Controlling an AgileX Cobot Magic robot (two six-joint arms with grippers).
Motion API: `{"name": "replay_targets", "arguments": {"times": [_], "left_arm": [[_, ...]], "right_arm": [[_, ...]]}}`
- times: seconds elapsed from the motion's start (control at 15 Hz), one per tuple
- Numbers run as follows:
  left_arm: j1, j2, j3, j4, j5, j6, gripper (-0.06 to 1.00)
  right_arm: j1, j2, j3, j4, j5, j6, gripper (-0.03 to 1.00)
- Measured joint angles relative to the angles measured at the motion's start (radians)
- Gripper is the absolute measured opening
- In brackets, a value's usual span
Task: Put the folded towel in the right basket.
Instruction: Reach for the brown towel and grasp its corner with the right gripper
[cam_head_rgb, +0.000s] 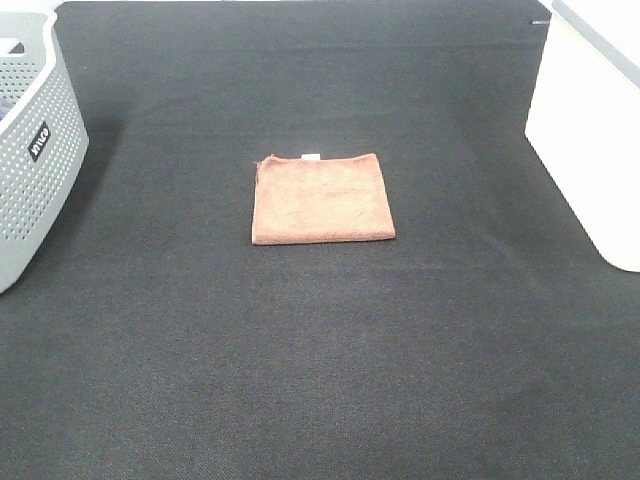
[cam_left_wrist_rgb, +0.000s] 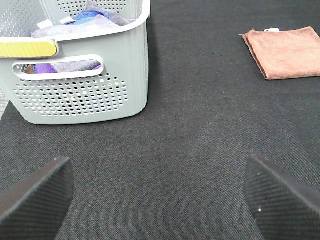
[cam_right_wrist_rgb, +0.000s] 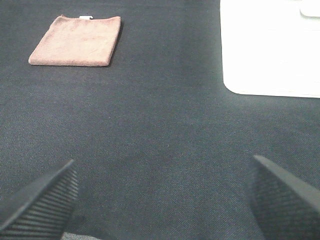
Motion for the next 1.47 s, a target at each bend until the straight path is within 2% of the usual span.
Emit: {"name": "replay_targets", "arguments": {"times": [1.47], "left_arm": [[0.000, 0.000, 0.000, 0.000, 0.000, 0.000, 0.87]], "right_arm": [[0.000, 0.000, 0.000, 0.000, 0.000, 0.000, 0.85]]}}
